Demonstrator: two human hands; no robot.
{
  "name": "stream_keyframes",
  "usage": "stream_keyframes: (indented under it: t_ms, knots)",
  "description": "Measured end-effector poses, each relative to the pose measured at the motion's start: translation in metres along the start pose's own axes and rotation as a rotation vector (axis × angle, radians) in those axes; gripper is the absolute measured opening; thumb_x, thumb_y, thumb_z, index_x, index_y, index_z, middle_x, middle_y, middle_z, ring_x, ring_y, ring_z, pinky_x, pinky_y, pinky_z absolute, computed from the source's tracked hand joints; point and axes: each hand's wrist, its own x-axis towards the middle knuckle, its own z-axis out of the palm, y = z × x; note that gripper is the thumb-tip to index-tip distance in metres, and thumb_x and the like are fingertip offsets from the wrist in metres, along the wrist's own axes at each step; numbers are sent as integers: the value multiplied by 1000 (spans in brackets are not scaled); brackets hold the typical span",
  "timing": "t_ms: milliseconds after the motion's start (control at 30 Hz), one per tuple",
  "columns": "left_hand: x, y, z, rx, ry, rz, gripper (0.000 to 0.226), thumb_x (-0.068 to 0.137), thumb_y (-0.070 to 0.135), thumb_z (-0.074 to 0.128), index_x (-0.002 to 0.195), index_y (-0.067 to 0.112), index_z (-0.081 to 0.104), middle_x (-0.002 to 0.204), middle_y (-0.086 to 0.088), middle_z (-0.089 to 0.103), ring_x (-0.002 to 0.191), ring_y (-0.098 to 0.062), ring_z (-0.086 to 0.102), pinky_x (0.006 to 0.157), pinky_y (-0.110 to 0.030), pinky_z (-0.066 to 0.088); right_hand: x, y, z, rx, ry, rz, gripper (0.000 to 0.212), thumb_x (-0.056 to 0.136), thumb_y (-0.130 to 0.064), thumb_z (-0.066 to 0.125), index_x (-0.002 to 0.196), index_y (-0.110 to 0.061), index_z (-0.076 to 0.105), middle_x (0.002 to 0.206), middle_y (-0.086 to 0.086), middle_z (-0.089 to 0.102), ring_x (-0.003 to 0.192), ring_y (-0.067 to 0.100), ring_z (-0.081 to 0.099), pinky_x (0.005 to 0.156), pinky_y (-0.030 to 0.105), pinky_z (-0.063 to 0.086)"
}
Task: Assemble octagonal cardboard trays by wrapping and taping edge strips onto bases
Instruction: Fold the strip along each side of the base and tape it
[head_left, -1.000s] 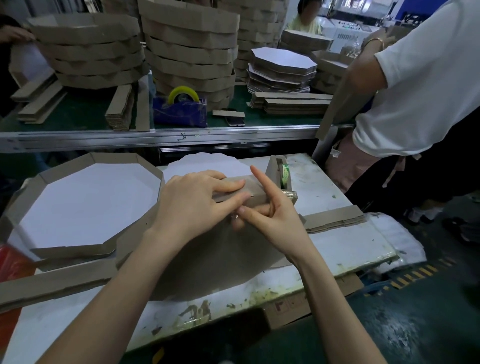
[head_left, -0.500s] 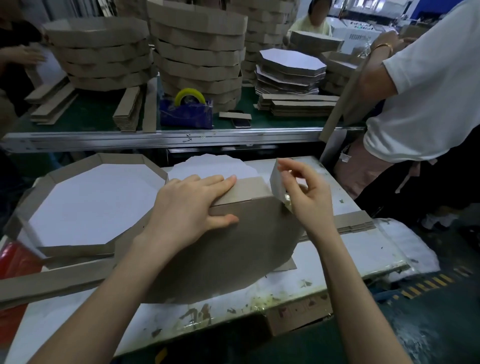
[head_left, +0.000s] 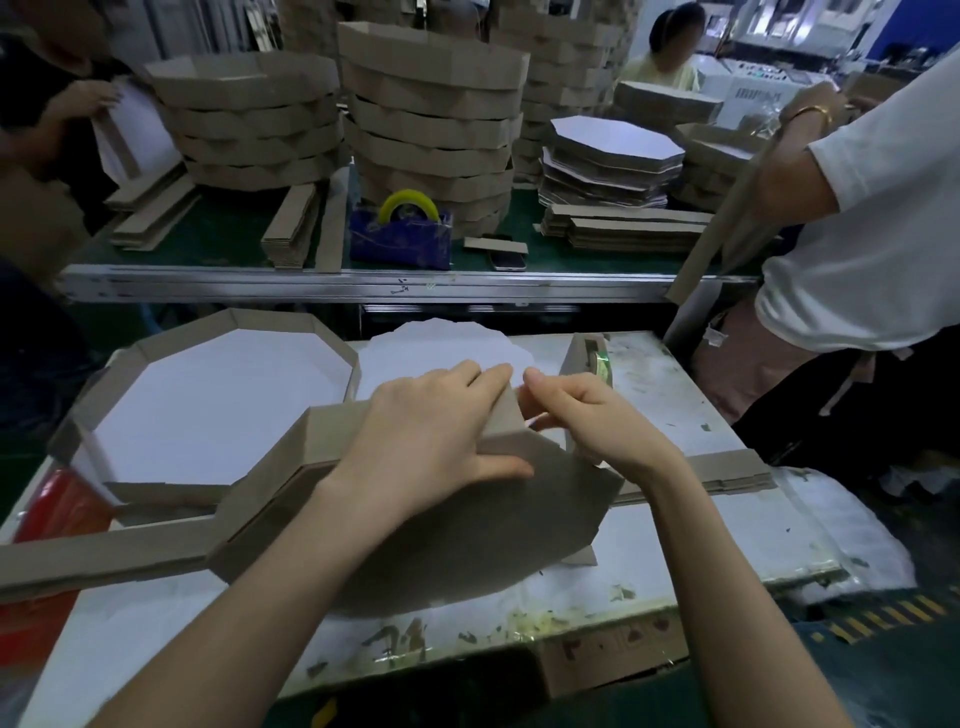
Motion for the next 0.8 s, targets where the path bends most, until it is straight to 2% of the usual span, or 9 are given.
stream_keyframes:
  t_ms: [67,100,233,300,367,433,567,700,800]
  knots:
    - [-14,-13,-5,-53,26,-2,94,71,88,38,148,35,31,126,12,57,107,-12,56,73,-28,43,1,-3,-8,-126,-177,100,43,98,-56,38,94,-32,73,94,-17,74,93,0,67,83,15,49]
    - [-21,-18,-7,-92,38,-9,96,69,90,35,148,36,32,126,13,58,106,-12,57,74,-29,46,2,-5,-11,-184,-222,87,42,97,-56,40,92,-29,73,91,-14,72,90,1,66,81,14,48]
    - [-47,-45,-8,-252,147,-87,95,69,91,35,146,34,38,119,10,62,93,-12,58,66,-29,50,6,-27,-20,-184,-100,-39,47,86,-63,54,94,-21,73,87,2,71,72,12,64,60,14,47]
    - [-58,-56,-2,-334,173,-148,94,69,90,38,146,36,36,121,10,61,97,-12,57,70,-31,51,7,-40,-22,-123,-55,-124,45,85,-65,62,92,-22,75,85,13,70,68,23,61,59,22,46]
    - [-67,-63,6,-373,167,-191,91,69,90,40,145,40,36,123,12,59,102,-13,57,75,-36,55,8,-51,-19,-133,-51,-172,41,80,-62,66,91,-24,77,83,9,72,72,29,63,63,30,50]
    - [-73,-69,11,-394,167,-228,87,68,88,44,143,46,32,125,17,55,104,-9,56,76,-34,54,13,-57,-12,-185,-71,-178,33,81,-54,69,93,-24,77,85,-1,73,76,25,65,66,32,54]
    - [-76,-76,8,-377,195,-192,85,71,83,48,145,52,20,124,25,42,99,3,44,72,-23,47,20,-62,8,-209,-89,-143,17,85,-39,73,92,-23,76,79,-11,71,69,9,61,62,20,47]
    - [-72,-73,5,-354,185,-106,75,79,81,39,145,46,31,122,20,45,103,1,41,75,-21,40,20,-60,28,-225,-107,-156,17,86,-40,73,92,-24,77,78,-10,72,71,12,64,64,22,49]
    - [-75,-79,5,-364,188,-105,71,81,75,39,140,37,47,117,10,55,103,-5,44,79,-25,40,19,-57,33,-186,-72,-116,30,83,-49,70,91,-22,78,78,0,73,68,19,64,62,28,51]
